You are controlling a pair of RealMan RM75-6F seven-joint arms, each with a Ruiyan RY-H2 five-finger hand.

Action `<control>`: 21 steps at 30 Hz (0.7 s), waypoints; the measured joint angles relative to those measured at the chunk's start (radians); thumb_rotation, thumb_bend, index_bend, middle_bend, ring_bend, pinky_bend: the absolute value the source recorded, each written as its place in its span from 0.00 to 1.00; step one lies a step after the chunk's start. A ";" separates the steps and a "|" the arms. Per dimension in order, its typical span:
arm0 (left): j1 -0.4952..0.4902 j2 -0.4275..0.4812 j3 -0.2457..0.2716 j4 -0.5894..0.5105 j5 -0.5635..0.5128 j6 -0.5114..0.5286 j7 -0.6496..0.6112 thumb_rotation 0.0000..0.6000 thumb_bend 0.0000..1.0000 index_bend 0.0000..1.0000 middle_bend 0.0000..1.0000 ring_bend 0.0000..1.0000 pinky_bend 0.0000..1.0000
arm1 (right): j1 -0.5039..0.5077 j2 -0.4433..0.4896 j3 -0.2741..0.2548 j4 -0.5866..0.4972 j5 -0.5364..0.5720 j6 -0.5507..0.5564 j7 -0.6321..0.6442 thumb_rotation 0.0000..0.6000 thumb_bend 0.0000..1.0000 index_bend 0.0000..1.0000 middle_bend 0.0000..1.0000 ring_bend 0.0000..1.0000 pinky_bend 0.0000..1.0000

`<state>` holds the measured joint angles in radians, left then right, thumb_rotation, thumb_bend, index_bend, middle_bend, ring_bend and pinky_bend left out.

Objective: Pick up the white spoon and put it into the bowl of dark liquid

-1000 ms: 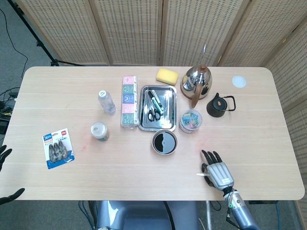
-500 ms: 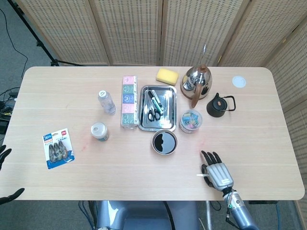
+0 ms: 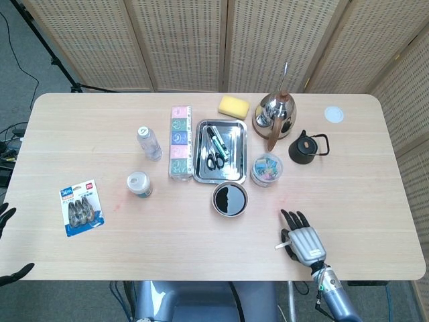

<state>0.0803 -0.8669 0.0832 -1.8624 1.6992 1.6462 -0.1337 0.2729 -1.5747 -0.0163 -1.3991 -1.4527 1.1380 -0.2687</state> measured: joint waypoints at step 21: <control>0.003 0.004 0.001 0.001 0.006 0.007 -0.013 1.00 0.00 0.00 0.00 0.00 0.00 | 0.083 0.279 0.127 -0.486 -0.053 0.053 0.385 1.00 0.55 0.61 0.00 0.00 0.00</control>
<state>0.0831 -0.8625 0.0845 -1.8613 1.7053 1.6533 -0.1467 0.3561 -1.2956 0.1111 -1.8852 -1.5061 1.1906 0.1158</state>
